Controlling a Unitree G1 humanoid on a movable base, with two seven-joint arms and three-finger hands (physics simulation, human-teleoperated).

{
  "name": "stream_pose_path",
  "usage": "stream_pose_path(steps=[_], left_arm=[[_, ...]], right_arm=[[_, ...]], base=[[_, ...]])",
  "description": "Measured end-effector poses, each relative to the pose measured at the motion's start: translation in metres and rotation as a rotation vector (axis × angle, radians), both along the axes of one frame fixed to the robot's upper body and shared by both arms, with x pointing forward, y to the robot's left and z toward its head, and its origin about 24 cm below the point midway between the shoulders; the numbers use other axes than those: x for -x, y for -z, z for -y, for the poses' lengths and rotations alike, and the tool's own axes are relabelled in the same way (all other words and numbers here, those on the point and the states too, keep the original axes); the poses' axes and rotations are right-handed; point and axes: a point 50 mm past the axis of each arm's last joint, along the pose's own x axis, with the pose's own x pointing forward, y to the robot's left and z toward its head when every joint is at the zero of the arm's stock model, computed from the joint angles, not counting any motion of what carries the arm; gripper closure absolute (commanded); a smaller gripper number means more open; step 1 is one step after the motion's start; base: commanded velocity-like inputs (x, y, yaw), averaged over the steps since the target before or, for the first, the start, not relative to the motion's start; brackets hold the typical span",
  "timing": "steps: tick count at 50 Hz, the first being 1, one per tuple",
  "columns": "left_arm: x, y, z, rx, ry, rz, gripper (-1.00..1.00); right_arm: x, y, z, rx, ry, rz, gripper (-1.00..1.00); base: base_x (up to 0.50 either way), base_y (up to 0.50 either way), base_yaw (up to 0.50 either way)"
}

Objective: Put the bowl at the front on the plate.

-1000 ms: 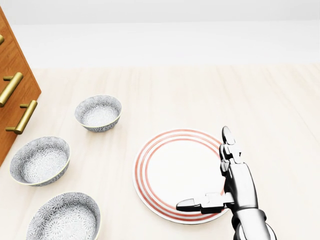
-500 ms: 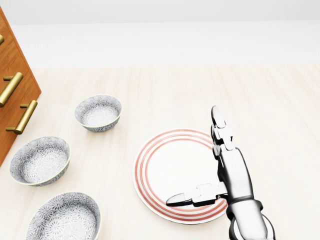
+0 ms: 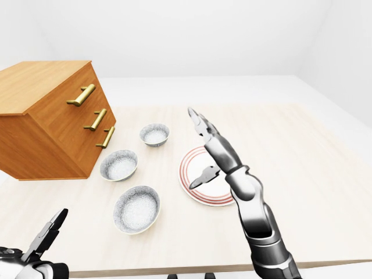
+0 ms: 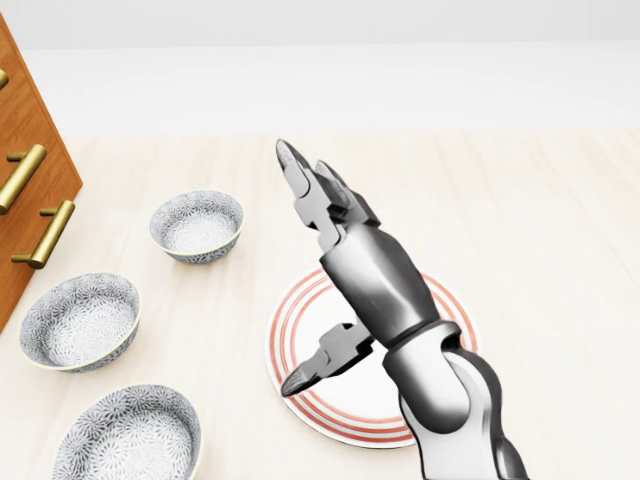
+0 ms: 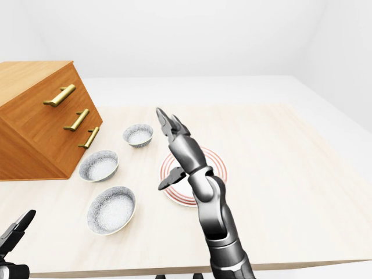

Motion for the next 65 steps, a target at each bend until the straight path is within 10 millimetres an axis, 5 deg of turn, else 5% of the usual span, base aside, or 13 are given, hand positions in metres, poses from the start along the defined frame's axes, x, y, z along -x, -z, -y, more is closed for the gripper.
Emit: stream_pose_path(steps=[10,23,65], left_arm=[[0.000,-0.001,0.000,-0.002,0.001,0.001,-1.00],[-0.001,-0.002,-0.001,-0.003,0.002,0.009,-1.00],[-0.001,-0.003,-0.001,-0.005,0.001,0.017,-1.00]], right_arm=[[0.004,-0.008,-0.023,0.361,-0.020,0.023,-1.00],[0.004,-0.008,-0.027,0.710,0.115,-0.021,-1.00],[0.025,-0.001,-0.043,0.881,0.225,0.003,-1.00]], base=[[0.00,0.00,0.00],[0.00,0.00,0.00],[0.00,0.00,0.00]])
